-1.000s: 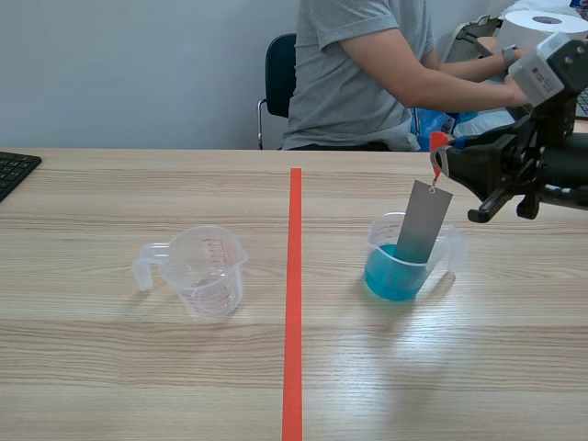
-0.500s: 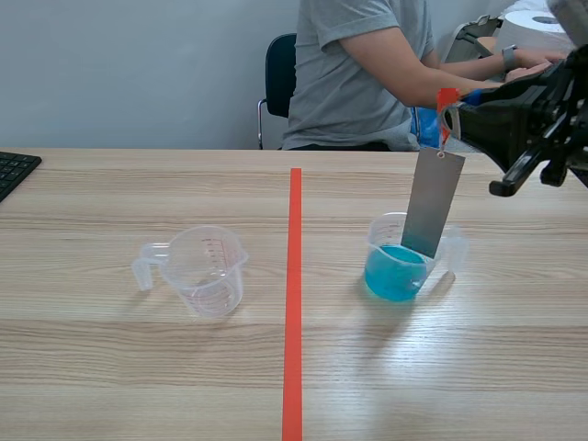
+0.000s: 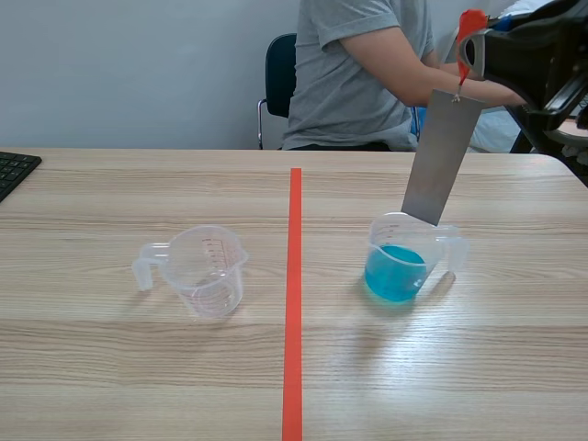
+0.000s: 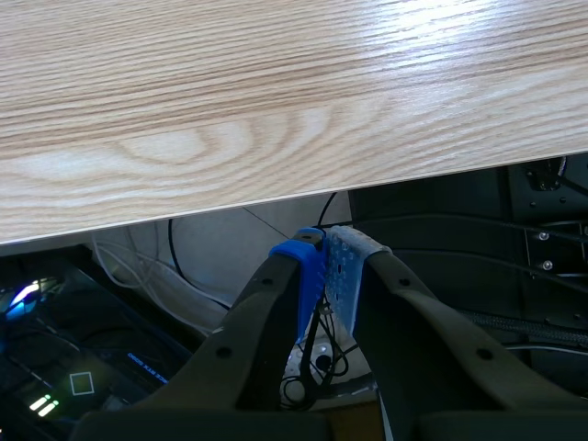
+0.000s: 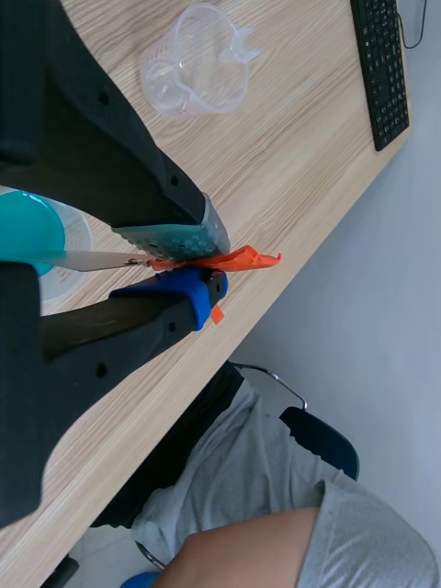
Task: Do the redox reaction experiment.
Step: 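Raise the plate and point at it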
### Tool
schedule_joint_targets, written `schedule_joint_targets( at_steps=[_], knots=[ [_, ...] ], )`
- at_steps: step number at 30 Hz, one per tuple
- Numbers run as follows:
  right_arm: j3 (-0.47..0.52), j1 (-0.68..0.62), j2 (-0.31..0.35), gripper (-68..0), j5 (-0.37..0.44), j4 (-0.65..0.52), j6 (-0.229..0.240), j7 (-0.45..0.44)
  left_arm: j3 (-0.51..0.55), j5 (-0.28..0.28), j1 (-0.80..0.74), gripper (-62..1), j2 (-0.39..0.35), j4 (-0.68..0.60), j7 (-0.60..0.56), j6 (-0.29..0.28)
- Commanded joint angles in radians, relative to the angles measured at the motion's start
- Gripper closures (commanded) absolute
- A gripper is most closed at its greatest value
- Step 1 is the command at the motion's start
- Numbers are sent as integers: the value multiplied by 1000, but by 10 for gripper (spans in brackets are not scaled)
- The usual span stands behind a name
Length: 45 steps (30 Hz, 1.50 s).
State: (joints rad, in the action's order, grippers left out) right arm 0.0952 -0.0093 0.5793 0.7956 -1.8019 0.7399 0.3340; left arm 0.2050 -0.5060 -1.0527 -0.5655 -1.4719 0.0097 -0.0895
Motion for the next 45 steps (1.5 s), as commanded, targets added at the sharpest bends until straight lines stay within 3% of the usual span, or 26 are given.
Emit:
schedule_joint_targets(
  at_steps=[1, 11, 16, 28, 34, 39, 42, 45],
  knots=[
    [21, 20, 16, -17, 24, -25, 6, -2, -2, -6, 0, -36, 3, -6, -13, -2],
    [52, 21, 16, -17, 73, -90, 6, 39, -2, -6, 0, -36, 1, -6, -20, -2],
    [52, 21, 16, -17, 73, -93, 6, 40, -2, -7, 1, -36, -36, -8, -21, -19],
    [52, 21, 16, -17, 73, -93, 6, 39, -2, -8, 2, -36, -253, -36, -140, -152],
    [52, 21, 16, -17, 73, -93, 6, 39, -3, -10, 41, -36, -386, -94, -202, -258],
    [52, 21, 16, -17, 73, -93, 6, 39, -10, -63, 156, -36, -473, -141, -204, -352],
    [52, 21, 16, -17, 73, -93, 6, 39, -48, -105, 260, -36, -525, -163, -211, -378],
    [52, 21, 16, -17, 73, -93, 6, 39, -117, -105, 377, -36, -559, -183, -256, -378]
  ],
)
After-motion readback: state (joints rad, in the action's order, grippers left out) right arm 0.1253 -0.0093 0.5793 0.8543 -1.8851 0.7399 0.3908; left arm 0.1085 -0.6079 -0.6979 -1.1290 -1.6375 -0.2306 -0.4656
